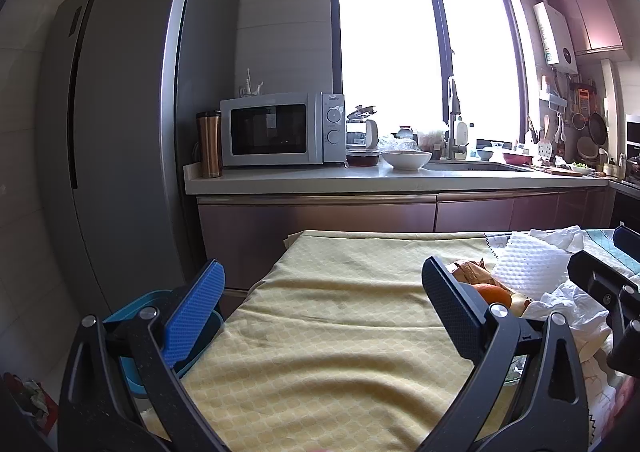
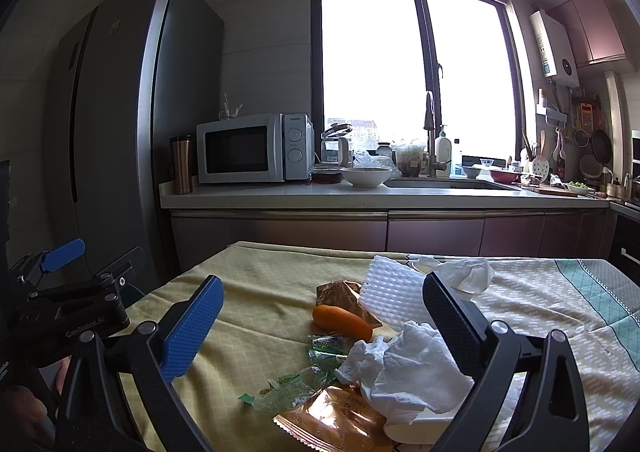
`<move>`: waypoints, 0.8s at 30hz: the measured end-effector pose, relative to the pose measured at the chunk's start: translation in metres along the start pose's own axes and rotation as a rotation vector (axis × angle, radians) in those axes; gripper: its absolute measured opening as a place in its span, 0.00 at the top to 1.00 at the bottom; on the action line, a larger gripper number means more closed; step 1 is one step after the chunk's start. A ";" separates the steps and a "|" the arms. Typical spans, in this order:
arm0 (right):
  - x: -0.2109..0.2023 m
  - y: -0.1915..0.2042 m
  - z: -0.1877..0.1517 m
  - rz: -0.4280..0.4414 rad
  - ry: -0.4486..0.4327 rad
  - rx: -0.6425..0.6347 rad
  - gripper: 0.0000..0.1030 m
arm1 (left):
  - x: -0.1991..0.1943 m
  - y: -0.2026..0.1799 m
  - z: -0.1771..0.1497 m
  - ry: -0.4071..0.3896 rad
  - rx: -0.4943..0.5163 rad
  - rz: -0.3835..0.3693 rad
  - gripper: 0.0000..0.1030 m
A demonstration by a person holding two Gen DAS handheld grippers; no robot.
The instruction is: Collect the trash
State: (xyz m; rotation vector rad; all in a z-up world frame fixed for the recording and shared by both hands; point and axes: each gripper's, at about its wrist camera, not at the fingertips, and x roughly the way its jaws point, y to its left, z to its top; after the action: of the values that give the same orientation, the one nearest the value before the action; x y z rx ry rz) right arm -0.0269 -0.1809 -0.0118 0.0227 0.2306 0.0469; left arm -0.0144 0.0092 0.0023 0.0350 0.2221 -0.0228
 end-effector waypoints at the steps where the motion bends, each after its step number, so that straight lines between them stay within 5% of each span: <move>1: 0.000 0.000 0.000 0.001 0.001 0.000 0.06 | 0.000 0.000 0.000 -0.001 -0.001 0.000 0.05; 24: 0.000 -0.001 -0.001 0.006 -0.002 0.005 0.06 | -0.004 0.000 -0.001 -0.015 -0.005 -0.005 0.05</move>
State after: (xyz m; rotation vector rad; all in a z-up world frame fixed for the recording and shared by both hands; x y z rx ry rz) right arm -0.0267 -0.1816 -0.0127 0.0286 0.2288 0.0520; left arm -0.0180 0.0091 0.0021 0.0295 0.2074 -0.0275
